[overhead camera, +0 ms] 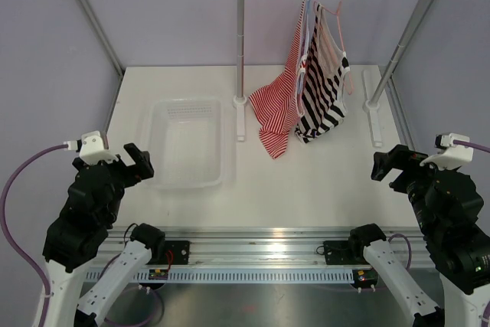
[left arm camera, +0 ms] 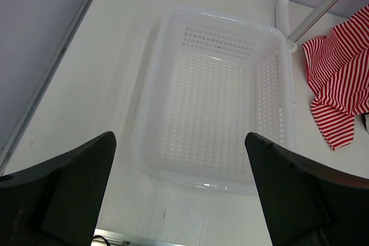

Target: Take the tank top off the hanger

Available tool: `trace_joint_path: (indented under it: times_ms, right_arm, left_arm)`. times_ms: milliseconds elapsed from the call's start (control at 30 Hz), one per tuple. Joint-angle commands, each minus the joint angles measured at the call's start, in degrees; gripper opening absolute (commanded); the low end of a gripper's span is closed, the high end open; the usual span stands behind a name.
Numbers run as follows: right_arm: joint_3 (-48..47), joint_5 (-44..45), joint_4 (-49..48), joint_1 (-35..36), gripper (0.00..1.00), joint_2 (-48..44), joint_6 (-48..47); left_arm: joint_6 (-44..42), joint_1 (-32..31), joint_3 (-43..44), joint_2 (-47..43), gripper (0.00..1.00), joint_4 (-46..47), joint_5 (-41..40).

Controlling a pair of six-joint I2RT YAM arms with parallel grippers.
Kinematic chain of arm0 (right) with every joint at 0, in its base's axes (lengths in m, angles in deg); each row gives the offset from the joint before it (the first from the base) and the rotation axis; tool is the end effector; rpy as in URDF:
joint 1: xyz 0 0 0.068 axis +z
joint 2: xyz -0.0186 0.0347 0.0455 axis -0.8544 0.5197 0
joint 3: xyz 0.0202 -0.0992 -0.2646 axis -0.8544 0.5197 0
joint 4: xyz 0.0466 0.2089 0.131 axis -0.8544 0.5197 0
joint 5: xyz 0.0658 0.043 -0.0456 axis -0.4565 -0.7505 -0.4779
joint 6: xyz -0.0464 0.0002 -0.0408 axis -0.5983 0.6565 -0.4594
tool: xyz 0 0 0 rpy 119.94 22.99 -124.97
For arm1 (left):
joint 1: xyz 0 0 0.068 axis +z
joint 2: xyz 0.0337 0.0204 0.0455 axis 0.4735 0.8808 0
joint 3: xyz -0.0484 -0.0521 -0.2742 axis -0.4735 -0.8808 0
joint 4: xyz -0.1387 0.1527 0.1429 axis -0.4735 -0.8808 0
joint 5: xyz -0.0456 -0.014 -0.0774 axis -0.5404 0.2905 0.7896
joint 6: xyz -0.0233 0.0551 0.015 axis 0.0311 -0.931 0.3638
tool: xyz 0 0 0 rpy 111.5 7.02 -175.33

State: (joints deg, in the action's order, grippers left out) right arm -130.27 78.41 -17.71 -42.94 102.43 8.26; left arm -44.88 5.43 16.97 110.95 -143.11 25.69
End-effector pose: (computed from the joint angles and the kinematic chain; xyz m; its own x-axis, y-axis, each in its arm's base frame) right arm 0.0129 -0.0129 0.4212 -0.2398 0.1806 -0.9539 0.1256 0.9801 0.1540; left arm 0.0409 0.0065 0.3746 -0.2614 -0.2276 -0.9380 -0.1679 0.9677 -0.1880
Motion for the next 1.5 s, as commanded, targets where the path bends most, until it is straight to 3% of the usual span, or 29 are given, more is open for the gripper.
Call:
trace_joint_path:
  times_ms: [0,333,633,767,1133,1467]
  right_arm:
    - [-1.5,0.7,-1.5,0.3,0.99,0.6,-0.8]
    - [-3.5,-5.4,-5.9,0.2,0.99,6.2,-0.5]
    - [-17.0,-5.9,-15.8,0.2,0.99,26.8,-7.4]
    - [-28.9,-12.9,-16.5,0.3,0.99,40.1,-10.9]
    - [-61.3,-10.7,-6.9,-1.2,0.88,67.1,-17.9]
    - [-67.7,-17.2,-5.3,-6.7,0.68,78.5,-18.3]
  left_arm:
    - [0.4,-0.2,1.3,-1.1,0.99,1.2,-1.6]
    - [0.3,-0.2,0.9,-1.1,0.99,1.7,-1.1]
    - [-0.7,-0.3,1.3,0.6,0.99,2.4,3.3]
    - [-0.9,-0.3,0.7,1.2,0.99,2.6,5.1]
    - [-1.1,-0.6,-0.1,-1.7,0.99,2.4,5.6]
    - [-1.3,-2.8,-0.8,-2.0,0.99,2.8,3.8]
